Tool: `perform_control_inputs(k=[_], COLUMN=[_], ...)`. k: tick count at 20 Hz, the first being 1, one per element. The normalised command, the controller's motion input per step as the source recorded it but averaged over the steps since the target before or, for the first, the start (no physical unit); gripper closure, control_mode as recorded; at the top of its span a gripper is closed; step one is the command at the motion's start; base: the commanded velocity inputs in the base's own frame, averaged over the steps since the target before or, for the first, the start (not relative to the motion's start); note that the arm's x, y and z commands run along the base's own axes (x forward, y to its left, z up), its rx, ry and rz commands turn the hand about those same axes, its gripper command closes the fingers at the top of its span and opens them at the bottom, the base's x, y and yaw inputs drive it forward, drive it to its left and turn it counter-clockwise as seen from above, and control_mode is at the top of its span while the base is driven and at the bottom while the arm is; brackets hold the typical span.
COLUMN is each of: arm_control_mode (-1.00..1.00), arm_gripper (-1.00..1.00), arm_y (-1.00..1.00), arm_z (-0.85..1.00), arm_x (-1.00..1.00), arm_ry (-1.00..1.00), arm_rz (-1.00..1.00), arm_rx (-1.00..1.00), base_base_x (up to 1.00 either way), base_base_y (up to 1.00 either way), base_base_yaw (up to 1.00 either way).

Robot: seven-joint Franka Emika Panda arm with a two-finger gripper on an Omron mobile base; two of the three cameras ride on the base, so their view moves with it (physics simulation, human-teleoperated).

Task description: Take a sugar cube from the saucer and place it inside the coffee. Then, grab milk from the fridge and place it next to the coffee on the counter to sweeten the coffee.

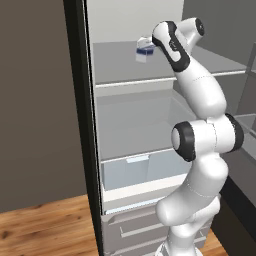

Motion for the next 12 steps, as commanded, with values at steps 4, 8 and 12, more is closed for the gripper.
perform_control_inputs(k=[4,8,12], arm_control_mode=[-1.00,-1.00,-1.00], arm_gripper=[1.00,1.00,1.00], arm_y=[0.04,0.18,0.26], arm_z=[0.00,0.00,0.00], arm_x=[0.00,-0.15,-0.45], arm_ry=[0.00,-0.01,-0.02], arm_rz=[0.10,0.04,0.00], arm_rx=[0.00,-0.05,-0.10], base_base_x=[0.00,0.00,0.00], base_base_y=[0.00,0.00,0.00], base_base_yaw=[0.00,0.00,0.00])
